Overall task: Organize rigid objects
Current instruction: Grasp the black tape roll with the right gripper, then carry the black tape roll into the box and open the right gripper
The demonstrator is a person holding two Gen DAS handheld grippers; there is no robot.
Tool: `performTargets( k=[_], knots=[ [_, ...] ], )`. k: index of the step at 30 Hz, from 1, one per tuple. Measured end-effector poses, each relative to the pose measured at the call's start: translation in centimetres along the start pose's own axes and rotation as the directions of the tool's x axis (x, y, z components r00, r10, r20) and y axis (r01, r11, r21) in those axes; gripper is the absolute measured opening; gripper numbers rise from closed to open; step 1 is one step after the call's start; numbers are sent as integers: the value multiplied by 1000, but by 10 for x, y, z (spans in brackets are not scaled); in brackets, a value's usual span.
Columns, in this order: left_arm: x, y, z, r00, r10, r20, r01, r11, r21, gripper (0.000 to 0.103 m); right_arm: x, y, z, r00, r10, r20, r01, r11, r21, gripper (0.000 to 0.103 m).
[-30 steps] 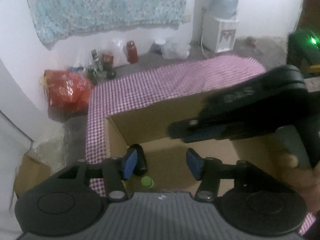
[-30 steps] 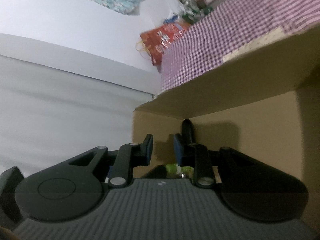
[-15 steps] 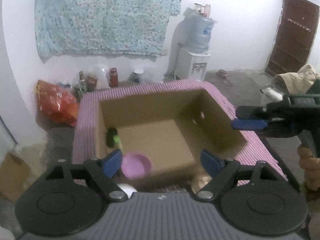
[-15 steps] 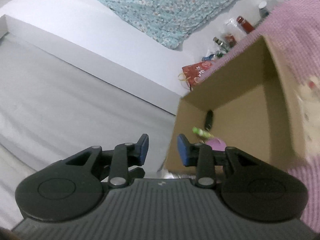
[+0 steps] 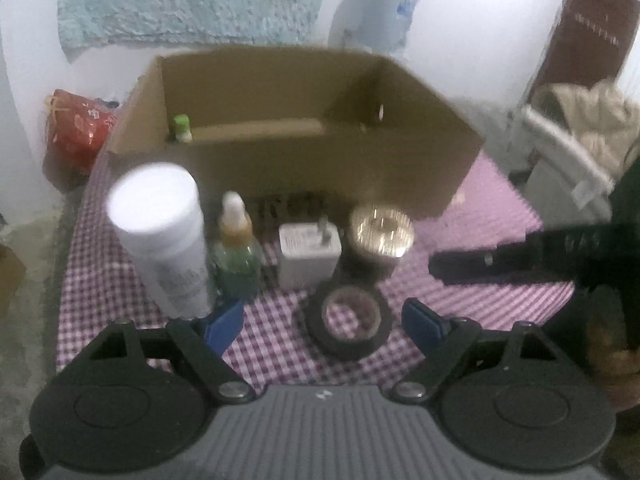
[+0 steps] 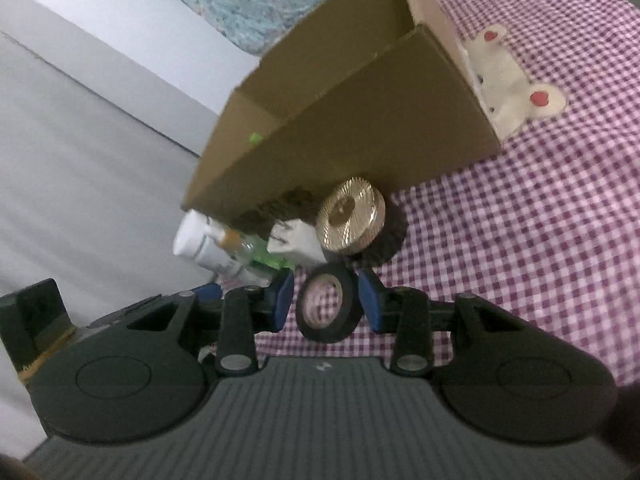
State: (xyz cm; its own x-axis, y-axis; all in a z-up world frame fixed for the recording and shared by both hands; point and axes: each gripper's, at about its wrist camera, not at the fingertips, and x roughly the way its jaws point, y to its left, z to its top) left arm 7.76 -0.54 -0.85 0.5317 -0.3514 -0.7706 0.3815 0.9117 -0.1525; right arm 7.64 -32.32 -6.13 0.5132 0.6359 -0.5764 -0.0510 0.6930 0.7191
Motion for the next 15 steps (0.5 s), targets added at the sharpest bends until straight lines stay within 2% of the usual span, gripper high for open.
performTargets(
  k=[6, 11, 15],
  knots=[
    [35, -13, -13, 998, 45, -47, -41, 997, 68, 86, 37, 17, 4, 998, -32, -58, 28, 998, -64, 36],
    [52, -20, -19, 995, 76, -59, -68, 990, 124, 82, 52, 26, -4, 995, -91, -49, 85, 990, -113, 36],
    [60, -22, -22, 995, 71, -70, -61, 988, 142, 82, 63, 28, -8, 991, -121, -61, 112, 984, -135, 36]
  ],
)
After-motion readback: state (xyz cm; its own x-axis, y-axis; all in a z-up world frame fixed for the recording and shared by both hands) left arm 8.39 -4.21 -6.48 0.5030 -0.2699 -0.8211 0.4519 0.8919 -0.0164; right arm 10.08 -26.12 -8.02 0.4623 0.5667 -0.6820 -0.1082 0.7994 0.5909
